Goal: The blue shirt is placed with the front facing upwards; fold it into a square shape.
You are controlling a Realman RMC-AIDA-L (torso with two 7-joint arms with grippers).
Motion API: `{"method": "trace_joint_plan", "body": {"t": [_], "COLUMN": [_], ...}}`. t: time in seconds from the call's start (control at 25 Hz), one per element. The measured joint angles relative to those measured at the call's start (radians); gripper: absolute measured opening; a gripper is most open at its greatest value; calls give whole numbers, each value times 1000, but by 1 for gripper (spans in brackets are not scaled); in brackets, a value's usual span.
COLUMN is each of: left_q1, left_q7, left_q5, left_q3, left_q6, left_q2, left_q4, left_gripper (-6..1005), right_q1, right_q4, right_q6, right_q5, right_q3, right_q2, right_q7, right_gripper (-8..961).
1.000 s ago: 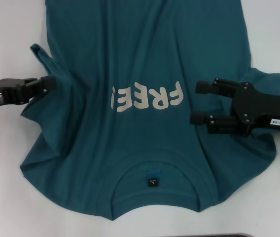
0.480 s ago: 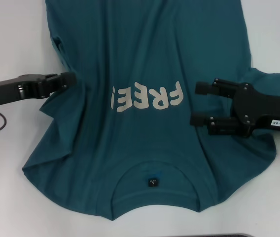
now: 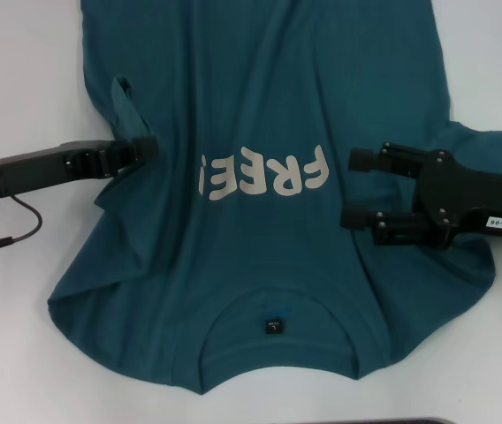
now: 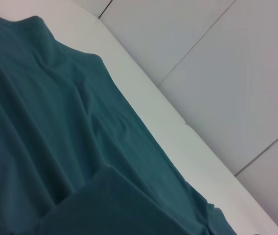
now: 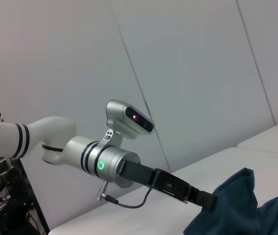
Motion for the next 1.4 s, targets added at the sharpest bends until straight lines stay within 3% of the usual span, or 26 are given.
{"method": "trace_joint_plan", "body": {"t": [0.2, 0.44, 0.68, 1.0, 1.32, 1.4], "left_q1": [0, -4, -4, 30, 54, 54], "left_q7": [-6, -6, -5, 3, 10, 12], "left_q5": [-5, -5, -5, 10, 43, 45], "left_q3": [-1, 10, 7, 10, 10, 10], "left_q6": [1, -4, -6, -49, -102, -109], "left_q2": [0, 0, 2, 20, 12, 12], "left_q4": [22, 38, 37, 36, 37, 38], "left_gripper": [0, 158, 392, 559, 745, 737], "right_q1": [0, 0, 1, -1, -2, -2], "right_q4": [0, 0, 1, 2, 0, 0], "right_q6": [5, 11, 11, 11, 11, 11], "right_q5": [0, 0, 0, 0, 0, 0], "right_q3": [1, 2, 3, 3, 3, 3], "right_q2": [0, 0, 0, -1, -1, 0], "right_q7": [0, 1, 4, 6, 7, 7], "right_gripper": [892, 892, 891, 832, 831, 831]}}
